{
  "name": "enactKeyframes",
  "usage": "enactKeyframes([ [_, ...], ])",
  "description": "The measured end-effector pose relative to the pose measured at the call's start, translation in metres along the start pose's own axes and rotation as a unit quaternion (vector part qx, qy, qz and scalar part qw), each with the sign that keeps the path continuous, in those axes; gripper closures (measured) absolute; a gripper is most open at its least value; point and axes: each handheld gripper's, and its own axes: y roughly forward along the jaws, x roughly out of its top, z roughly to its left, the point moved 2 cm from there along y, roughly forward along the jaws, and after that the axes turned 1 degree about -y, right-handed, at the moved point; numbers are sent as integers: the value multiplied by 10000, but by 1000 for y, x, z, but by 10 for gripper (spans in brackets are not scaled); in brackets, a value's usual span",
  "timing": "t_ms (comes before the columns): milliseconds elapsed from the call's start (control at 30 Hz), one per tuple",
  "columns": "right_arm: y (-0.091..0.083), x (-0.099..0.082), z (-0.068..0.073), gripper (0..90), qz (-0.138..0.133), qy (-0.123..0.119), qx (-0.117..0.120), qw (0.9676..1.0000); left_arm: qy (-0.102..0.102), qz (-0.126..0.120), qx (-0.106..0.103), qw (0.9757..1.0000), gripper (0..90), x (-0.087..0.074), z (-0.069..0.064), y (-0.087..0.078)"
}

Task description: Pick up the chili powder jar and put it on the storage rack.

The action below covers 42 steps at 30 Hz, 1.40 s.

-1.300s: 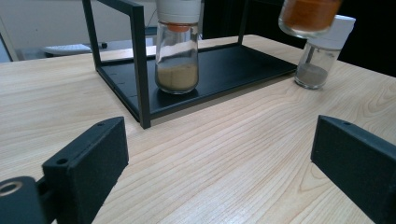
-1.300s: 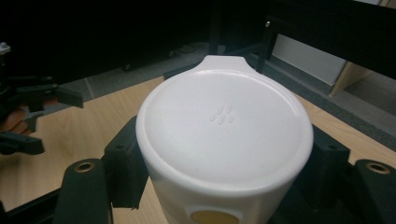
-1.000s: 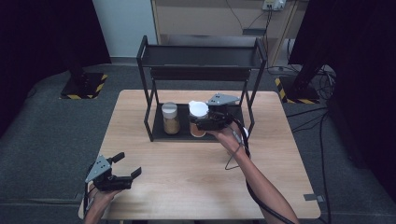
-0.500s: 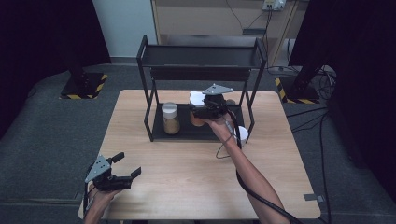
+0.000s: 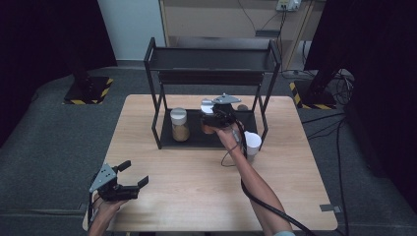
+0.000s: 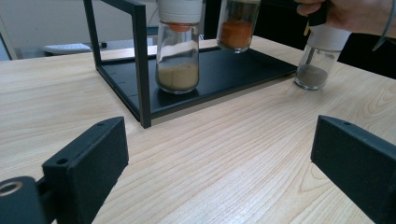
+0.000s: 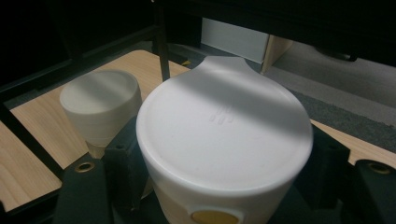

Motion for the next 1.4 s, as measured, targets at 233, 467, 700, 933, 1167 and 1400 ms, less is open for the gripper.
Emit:
enactKeyframes([
  [233,12,-12,3,309,21,6,47,10000,1,-6,3,10000,33,0,0,0],
  [467,21,-22,4,308,94,18,76,9999,2,-8,4,10000,33,0,0,0],
  [700,26,-27,4,308,153,1,128,9998,2,-13,1,10000,33,0,0,0],
  [933,28,-32,6,308,182,5,137,9997,5,-10,10,10000,33,0,1,-1],
  [1167,27,-35,5,306,126,21,152,9998,20,0,4,10000,33,0,1,0],
  [1400,26,-38,1,222,66,270,200,9994,19,-2,7,10000,33,0,1,-1],
])
